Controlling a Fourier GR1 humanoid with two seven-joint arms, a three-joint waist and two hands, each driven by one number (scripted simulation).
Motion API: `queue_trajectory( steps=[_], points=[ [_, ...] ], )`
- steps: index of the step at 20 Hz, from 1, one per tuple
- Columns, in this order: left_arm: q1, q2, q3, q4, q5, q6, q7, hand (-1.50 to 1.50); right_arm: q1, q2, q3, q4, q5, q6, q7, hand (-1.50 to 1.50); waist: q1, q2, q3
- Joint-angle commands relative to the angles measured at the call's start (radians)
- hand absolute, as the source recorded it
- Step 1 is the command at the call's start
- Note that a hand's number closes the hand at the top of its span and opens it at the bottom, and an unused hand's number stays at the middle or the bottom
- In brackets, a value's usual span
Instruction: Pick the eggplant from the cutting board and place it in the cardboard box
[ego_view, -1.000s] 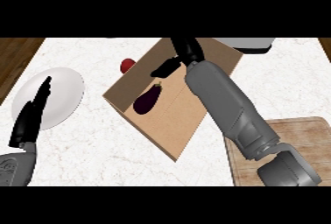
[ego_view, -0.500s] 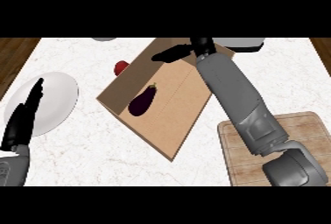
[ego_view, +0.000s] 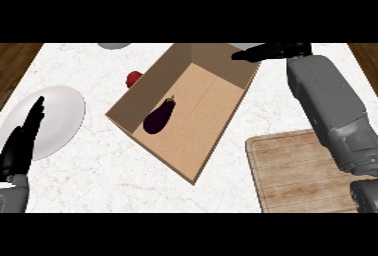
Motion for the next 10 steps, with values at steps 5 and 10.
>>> queue_trajectory(
  steps=[5,10],
  points=[
    [-0.034,0.009,0.021,0.071,-0.013,0.012,-0.034,0.0,0.067,-0.212,-0.028,0.03,0.0,0.185,-0.068,-1.5,-0.006,0.001,0.0],
    [-0.029,0.006,0.008,-0.007,-0.012,0.001,0.012,0.0,0.122,-0.334,-0.011,0.07,0.035,0.333,-0.157,-1.5,0.007,0.004,0.001]
  ],
)
